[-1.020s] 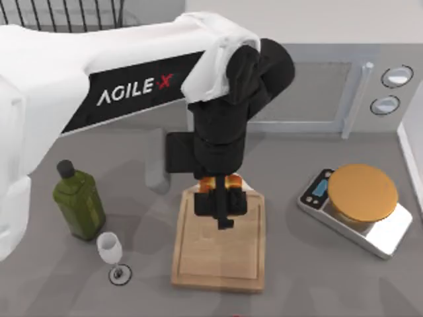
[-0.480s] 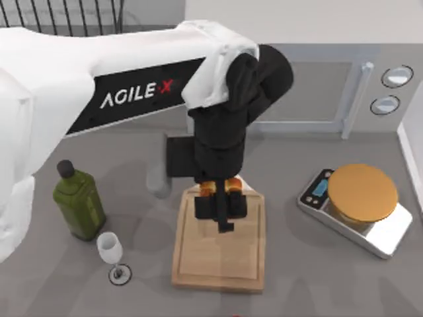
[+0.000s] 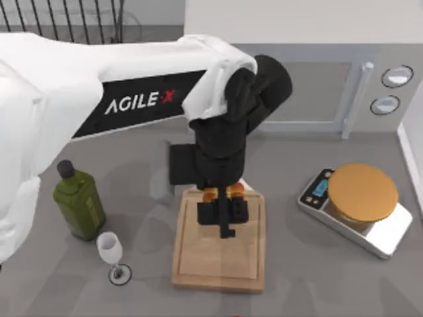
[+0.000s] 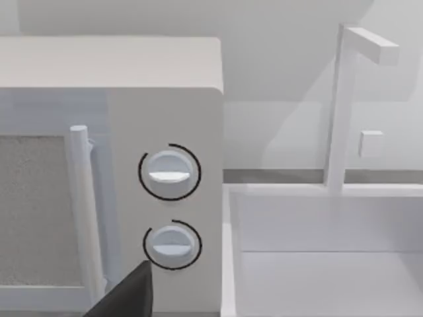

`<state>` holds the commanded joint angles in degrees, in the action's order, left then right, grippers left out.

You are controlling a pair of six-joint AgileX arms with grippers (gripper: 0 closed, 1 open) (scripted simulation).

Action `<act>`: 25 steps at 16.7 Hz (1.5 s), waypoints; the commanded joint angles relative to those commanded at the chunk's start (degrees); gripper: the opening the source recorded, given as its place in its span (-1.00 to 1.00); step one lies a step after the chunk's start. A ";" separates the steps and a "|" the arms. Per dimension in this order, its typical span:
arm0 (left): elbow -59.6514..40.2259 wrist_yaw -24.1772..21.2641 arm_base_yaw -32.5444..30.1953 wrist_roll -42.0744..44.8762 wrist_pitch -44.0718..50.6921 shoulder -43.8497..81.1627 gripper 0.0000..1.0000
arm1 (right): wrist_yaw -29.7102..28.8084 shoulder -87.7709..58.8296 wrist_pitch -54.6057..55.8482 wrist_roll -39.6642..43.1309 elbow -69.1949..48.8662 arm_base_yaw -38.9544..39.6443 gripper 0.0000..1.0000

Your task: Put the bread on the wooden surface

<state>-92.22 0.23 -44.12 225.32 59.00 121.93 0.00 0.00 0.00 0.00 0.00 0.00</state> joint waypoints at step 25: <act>1.67 0.03 -0.12 0.09 -1.53 1.41 1.00 | 0.00 0.00 0.00 0.00 0.00 0.00 1.00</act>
<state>-90.55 0.27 -44.24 225.42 57.48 123.33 0.00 0.00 0.00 0.00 0.00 0.00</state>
